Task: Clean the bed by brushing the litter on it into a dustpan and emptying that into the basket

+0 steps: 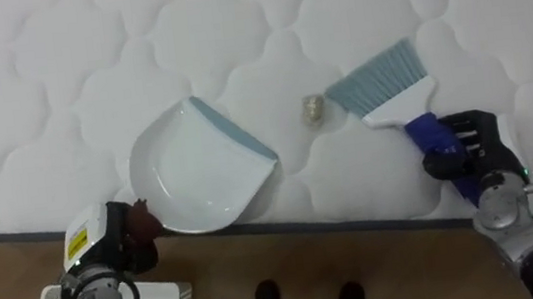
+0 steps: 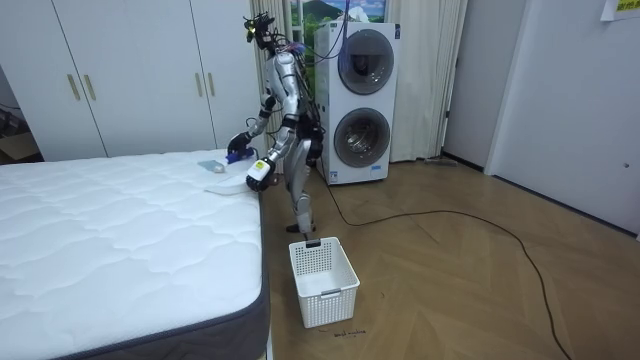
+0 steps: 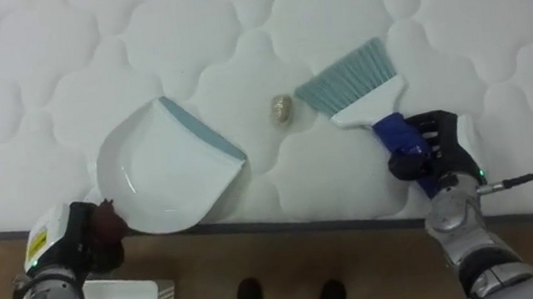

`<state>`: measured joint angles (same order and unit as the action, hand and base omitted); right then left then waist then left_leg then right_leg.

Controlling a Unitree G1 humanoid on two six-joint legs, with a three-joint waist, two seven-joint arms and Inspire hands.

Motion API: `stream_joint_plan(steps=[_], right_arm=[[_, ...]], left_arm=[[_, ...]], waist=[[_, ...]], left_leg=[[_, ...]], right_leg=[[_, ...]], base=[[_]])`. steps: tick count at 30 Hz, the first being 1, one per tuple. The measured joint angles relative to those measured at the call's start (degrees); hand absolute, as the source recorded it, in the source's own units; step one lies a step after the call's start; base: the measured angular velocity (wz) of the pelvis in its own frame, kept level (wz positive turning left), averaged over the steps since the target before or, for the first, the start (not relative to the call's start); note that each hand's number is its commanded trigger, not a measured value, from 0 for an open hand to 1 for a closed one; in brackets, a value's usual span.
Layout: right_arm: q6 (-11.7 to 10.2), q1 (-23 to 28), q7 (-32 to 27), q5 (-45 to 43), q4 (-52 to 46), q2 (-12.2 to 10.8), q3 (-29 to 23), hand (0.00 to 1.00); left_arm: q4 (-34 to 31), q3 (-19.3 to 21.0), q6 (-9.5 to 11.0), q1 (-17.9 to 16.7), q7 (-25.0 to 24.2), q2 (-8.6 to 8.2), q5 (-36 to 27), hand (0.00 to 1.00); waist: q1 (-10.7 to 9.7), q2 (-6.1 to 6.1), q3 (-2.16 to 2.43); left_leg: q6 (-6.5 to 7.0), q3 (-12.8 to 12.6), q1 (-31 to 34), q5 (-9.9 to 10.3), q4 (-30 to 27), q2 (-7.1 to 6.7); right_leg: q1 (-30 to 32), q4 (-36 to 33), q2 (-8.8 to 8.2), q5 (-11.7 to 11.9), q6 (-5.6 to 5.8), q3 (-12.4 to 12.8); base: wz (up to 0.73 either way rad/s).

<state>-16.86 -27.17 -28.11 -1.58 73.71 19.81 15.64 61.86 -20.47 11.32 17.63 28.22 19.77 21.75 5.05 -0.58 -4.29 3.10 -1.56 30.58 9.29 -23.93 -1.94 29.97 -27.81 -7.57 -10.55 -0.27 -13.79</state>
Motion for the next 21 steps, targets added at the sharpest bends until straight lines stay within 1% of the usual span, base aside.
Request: stream_joint_plan(steps=[2, 3, 4, 5, 6, 7, 8, 9, 11, 13, 14, 15, 16, 18, 19, 20, 21], right_arm=[[0.2, -0.9, -0.1, -2.4, 0.2, 0.9, 0.0, 1.00], [0.3, -1.5, -0.3, -4.3, 0.7, 1.6, -0.1, 1.00], [0.5, -2.3, -0.6, -6.8, 1.2, 2.8, -0.1, 1.00], [0.8, -2.8, -0.8, -8.0, 1.6, 3.4, -0.1, 1.00], [1.5, -4.0, -1.1, -9.7, 1.9, 4.7, 0.2, 1.00], [2.2, -4.8, -1.6, -11.0, 2.0, 6.0, 0.9, 1.00], [2.6, -5.1, -1.8, -12.1, 2.0, 6.6, 1.1, 1.00], [3.3, -6.2, -1.9, -14.9, 2.4, 8.0, 1.1, 1.00], [5.1, -8.2, -2.4, -20.0, 2.6, 10.7, 1.2, 1.00], [6.6, -9.5, -3.5, -23.4, 2.6, 11.9, 1.4, 1.00], [7.1, -10.1, -3.9, -24.2, 2.6, 12.1, 1.8, 1.00], [8.0, -10.9, -4.4, -26.0, 2.6, 12.6, 2.3, 1.00], [8.8, -11.7, -4.5, -27.5, 2.6, 13.3, 3.0, 1.00], [9.3, -12.4, -4.5, -29.4, 2.5, 14.3, 4.6, 1.00], [9.5, -12.5, -4.6, -32.4, 2.5, 14.9, 4.6, 1.00], [9.5, -12.9, -4.6, -35.6, 2.4, 15.4, 4.7, 1.00], [9.6, -13.1, -4.6, -37.1, 2.4, 15.5, 4.7, 1.00]], left_arm=[[0.0, 0.0, -0.1, 1.0, 0.1, 0.79, 1.6, 1.00], [-0.4, -0.1, -0.1, 1.4, 0.1, 1.37, 2.4, 1.00], [-0.5, -0.5, -0.1, 2.1, 0.3, 1.91, 3.1, 1.00], [-0.5, -0.9, -0.1, 2.5, 0.4, 2.24, 3.6, 1.00], [-0.5, -1.8, -0.1, 3.4, 0.5, 2.96, 3.8, 1.00], [-0.6, -2.3, -0.1, 3.9, 0.7, 3.62, 4.0, 1.00], [-0.9, -2.4, -0.2, 3.9, 0.8, 3.88, 4.1, 1.00], [-1.5, -2.3, -0.3, 4.1, 0.8, 4.37, 4.2, 1.00], [-2.8, -2.3, -1.0, 4.2, 0.8, 5.07, 4.9, 1.00], [-3.0, -2.4, -1.4, 4.5, 0.8, 5.49, 5.3, 1.00], [-3.0, -2.4, -1.5, 4.5, 0.8, 5.65, 5.3, 1.00], [-3.0, -2.4, -1.6, 4.6, 0.7, 5.88, 5.3, 1.00], [-3.0, -2.5, -1.7, 5.0, 0.7, 6.07, 5.3, 1.00], [-3.7, -3.1, -2.1, 5.3, 0.6, 6.49, 5.5, 1.00], [-4.1, -3.1, -2.3, 5.3, 0.1, 6.65, 5.8, 1.00], [-4.7, -3.1, -2.4, 5.3, -0.2, 6.89, 6.4, 1.00], [-4.9, -3.1, -2.5, 5.3, -0.3, 7.01, 6.7, 1.00]], waist=[[-0.3, -0.13, -0.06], [-0.6, -0.18, -0.05], [-0.7, -0.37, -0.16], [-0.6, -0.53, -0.25], [-0.5, -0.93, -0.50], [-0.3, -1.45, -0.61], [-0.3, -1.77, -0.67], [-0.2, -2.43, -0.77], [-0.1, -3.46, -0.73], [-0.1, -4.24, -0.72], [-0.1, -4.46, -0.71], [-0.2, -4.90, -0.73], [-0.2, -5.30, -0.88], [-0.1, -5.67, -0.98], [0.1, -5.87, -0.93], [0.2, -6.02, -0.99], [0.2, -6.05, -0.98]], left_leg=[[0.11, 0.0, 0.6, -0.3, -0.8, -0.03], [0.13, 0.0, 0.6, -0.4, -0.8, -0.09], [0.23, -0.1, 0.6, -0.4, -0.7, -0.20], [0.24, -0.1, 0.7, -0.4, -0.7, -0.25], [0.24, -0.2, 0.7, -0.4, -0.6, -0.31], [0.24, -0.2, 0.8, -0.4, -0.6, -0.28], [0.24, -0.3, 0.9, -0.4, -0.7, -0.23], [0.22, -0.5, 1.0, -0.4, -0.6, -0.10], [0.19, -0.8, 1.4, -0.5, -0.6, 0.10], [0.12, -1.0, 1.5, -0.5, -0.7, 0.25], [0.12, -1.1, 1.5, -0.6, -0.8, 0.29], [0.13, -1.2, 1.5, -0.6, -0.9, 0.33], [0.13, -1.3, 1.5, -0.6, -0.9, 0.33], [0.13, -1.4, 1.6, -0.6, -0.9, 0.34], [0.13, -1.4, 1.6, -0.6, -0.8, 0.33], [0.13, -1.4, 1.6, -0.6, -0.8, 0.33], [0.13, -1.4, 1.6, -0.6, -0.7, 0.33]], right_leg=[[0.2, 0.0, 0.01, 0.0, 0.01, 0.2], [0.2, -0.1, -0.09, 0.0, 0.03, 0.2], [0.3, -0.4, -0.26, 0.0, 0.04, 0.2], [0.5, -0.5, -0.33, 0.0, 0.05, 0.2], [0.8, -0.8, -0.41, 0.0, 0.05, 0.3], [1.0, -1.0, -0.39, 0.0, 0.04, 0.4], [1.1, -1.1, -0.31, 0.0, 0.04, 0.6], [1.3, -1.1, -0.19, 0.1, -0.04, 0.9], [1.9, -0.9, -0.05, 0.3, -0.16, 1.0], [2.0, -0.8, 0.03, 0.4, -0.22, 1.1], [2.0, -0.8, 0.03, 0.4, -0.23, 1.1], [2.0, -0.8, 0.03, 0.4, -0.23, 1.1], [2.0, -0.8, -0.02, 0.4, -0.23, 1.1], [2.1, -0.7, -0.04, 0.4, -0.22, 1.1], [2.1, -0.7, -0.04, 0.4, -0.21, 1.1], [2.1, -0.6, -0.04, 0.4, -0.21, 1.1], [2.1, -0.6, -0.04, 0.4, -0.21, 1.1]], base=[[0.00], [0.00], [0.00], [0.00], [-0.03], [-0.03], [-0.07], [-0.10], [-0.07], [-0.05], [-0.07], [-0.06], [-0.05], [0.00], [0.00], [0.00], [0.00]])
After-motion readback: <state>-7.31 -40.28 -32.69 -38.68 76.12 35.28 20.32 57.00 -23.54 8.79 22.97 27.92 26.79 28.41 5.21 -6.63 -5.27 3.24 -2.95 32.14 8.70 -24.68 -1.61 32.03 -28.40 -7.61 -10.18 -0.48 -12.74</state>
